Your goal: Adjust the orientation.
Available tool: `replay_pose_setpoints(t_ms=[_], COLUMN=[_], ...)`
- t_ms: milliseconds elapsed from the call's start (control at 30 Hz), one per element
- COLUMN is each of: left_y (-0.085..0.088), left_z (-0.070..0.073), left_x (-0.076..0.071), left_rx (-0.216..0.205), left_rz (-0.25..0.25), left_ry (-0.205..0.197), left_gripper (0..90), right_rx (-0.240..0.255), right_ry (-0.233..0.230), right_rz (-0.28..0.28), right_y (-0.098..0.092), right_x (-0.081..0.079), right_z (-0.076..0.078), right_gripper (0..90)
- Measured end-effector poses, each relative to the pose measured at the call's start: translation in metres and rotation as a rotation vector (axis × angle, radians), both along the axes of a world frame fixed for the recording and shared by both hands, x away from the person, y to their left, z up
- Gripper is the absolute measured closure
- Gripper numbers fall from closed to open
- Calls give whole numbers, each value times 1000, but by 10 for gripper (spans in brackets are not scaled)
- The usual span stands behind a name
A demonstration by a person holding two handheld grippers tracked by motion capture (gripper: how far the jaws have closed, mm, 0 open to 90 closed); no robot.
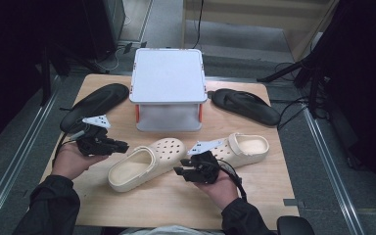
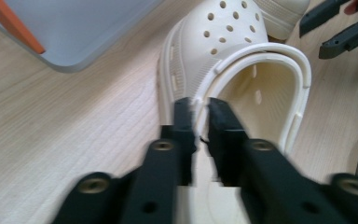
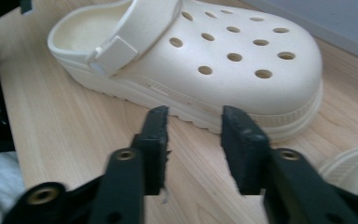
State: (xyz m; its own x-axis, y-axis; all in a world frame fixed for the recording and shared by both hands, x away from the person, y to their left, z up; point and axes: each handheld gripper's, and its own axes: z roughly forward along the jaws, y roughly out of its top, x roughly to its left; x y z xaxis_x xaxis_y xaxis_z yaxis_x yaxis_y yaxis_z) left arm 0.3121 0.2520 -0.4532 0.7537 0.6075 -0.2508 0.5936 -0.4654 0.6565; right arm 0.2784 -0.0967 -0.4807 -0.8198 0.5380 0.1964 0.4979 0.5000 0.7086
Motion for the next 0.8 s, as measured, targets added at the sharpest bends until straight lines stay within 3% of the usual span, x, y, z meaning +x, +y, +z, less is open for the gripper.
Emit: replay_pose_setpoints(t_ms=[100, 333, 367, 500, 567, 667, 800], left_y=[5, 2, 1, -1, -1, -5, -7], left_z=[-3, -26, -28, -37, -38, -41, -42], left_x=[5, 19, 19, 20, 21, 21, 20], left_rx=[-3, -12, 8, -32, -30, 4, 15], left_rz=[25, 22, 18, 3, 1, -6, 0], left_ry=[-7, 26, 29, 73, 82, 84, 88], left_gripper=[898, 899, 899, 898, 899, 899, 899], right_rx=[25, 12, 14, 3, -9, -5, -19], right_ry=[53, 51, 58, 60, 55, 72, 87], right_rz=[-10, -15, -14, -5, 7, 11, 1], right_y=[-1, 7, 9, 18, 23, 29, 36], right_x=[-1, -4, -4, -3, 0, 2, 5], right_z=[-2, -8, -10, -15, -17, -20, -25], right_gripper=[750, 900, 900, 900, 900, 900, 900])
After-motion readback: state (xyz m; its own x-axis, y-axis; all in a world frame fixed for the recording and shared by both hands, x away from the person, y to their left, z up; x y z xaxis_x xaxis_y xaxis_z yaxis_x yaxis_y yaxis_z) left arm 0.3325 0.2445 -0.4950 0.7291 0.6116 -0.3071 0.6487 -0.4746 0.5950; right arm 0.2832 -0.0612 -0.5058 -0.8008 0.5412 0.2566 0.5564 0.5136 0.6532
